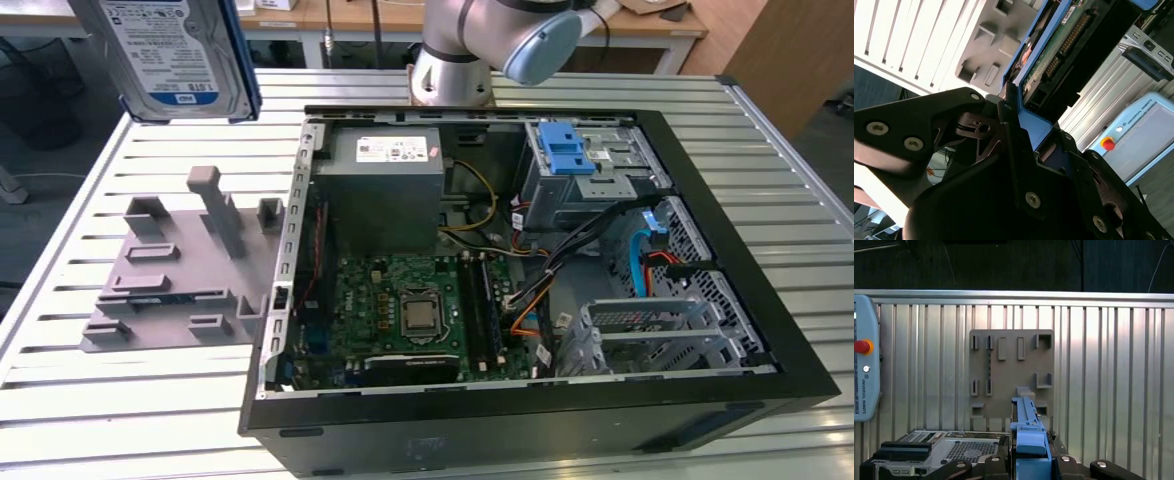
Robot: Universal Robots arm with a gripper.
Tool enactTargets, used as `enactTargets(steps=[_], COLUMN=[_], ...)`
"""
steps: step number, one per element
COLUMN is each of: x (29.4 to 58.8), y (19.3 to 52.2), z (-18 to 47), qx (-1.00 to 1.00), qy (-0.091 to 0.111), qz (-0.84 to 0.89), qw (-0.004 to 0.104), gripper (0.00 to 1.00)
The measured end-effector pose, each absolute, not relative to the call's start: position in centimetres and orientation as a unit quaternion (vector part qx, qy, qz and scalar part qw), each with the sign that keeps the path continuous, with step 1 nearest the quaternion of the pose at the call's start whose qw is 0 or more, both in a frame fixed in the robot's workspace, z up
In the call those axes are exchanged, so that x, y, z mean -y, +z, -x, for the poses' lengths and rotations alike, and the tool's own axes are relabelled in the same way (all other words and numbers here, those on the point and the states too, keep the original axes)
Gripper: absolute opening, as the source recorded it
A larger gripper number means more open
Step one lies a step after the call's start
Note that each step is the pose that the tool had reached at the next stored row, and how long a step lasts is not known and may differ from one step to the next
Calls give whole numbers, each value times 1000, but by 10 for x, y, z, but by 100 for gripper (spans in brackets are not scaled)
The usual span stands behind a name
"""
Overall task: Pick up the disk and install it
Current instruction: 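Pick up the disk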
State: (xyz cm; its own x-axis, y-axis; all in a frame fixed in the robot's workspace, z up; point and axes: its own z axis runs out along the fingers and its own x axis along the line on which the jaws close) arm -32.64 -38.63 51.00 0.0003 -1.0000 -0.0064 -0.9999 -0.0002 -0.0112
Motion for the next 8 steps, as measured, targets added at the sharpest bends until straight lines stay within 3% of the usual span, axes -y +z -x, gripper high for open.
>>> enactTargets(steps=[8], x=[386], y=[510], z=[322], qx=[-707], qy=[-2], qz=[707], qw=[6], gripper=[36])
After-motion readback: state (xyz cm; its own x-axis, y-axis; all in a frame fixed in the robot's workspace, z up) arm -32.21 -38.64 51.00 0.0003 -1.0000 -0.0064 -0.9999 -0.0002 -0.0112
